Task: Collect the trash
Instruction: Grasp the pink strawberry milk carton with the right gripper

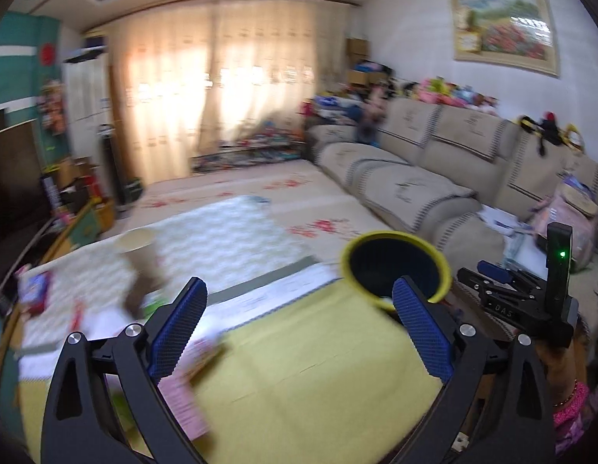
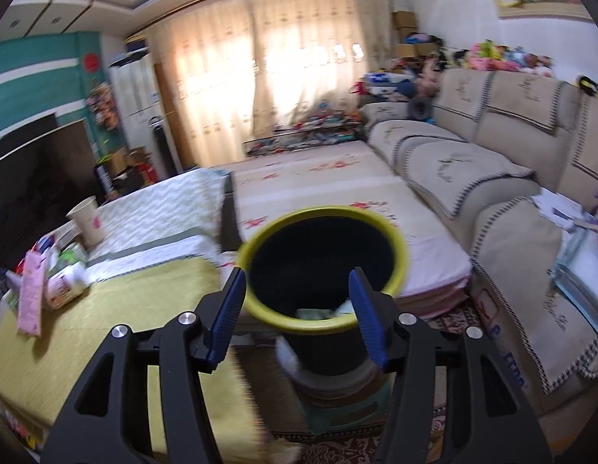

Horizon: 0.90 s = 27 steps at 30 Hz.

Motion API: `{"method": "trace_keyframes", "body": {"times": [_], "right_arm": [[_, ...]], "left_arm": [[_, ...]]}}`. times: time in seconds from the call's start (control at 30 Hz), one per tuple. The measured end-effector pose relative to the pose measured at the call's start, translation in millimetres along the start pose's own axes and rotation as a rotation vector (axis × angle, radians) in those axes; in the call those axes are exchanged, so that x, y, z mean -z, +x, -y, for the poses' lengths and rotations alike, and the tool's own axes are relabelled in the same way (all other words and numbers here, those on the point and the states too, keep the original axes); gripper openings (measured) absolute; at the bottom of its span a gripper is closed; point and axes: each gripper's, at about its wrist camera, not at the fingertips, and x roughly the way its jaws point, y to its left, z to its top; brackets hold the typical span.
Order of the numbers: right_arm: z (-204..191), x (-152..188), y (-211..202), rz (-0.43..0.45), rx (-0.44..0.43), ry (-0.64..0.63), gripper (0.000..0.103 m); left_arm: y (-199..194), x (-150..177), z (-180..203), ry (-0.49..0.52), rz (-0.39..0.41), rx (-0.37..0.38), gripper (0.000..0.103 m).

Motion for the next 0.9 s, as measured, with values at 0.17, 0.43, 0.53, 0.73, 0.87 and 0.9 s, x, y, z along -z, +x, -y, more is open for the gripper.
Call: {"method": "trace_keyframes", "body": {"times": [0.17, 0.43, 0.53, 0.73, 0.87, 0.9], "right_arm": [[-61, 3, 9, -0.023, -0.120, -0.071, 0.053], [-169, 15, 12, -0.061, -0.370, -0.150, 0.053], [-206, 20, 6, -0.085, -0.467, -0.176, 0.053], [-264, 32, 3, -0.114, -0.553, -0.215, 0.053], [-286, 43, 15, -0.179, -0.567, -0.220, 0.053], [-290, 45, 19, -0.195, -0.564, -0.221, 0.053]], "left_arm": [[-56, 29, -53, -0.072, 0.031, -0.147, 0.096], [-118, 75, -131, -0.202, 0.044, -0.296, 0.096], [-131, 88, -149, -0.250, 0.046, -0.329, 0.096], [-144, 106, -164, -0.271, 0.048, -0.374, 0.096], [-147, 109, -167, -0.268, 0.055, -0.379, 0.096], [-148, 110, -167, -0.264, 0.055, -0.380, 0.096]]}}
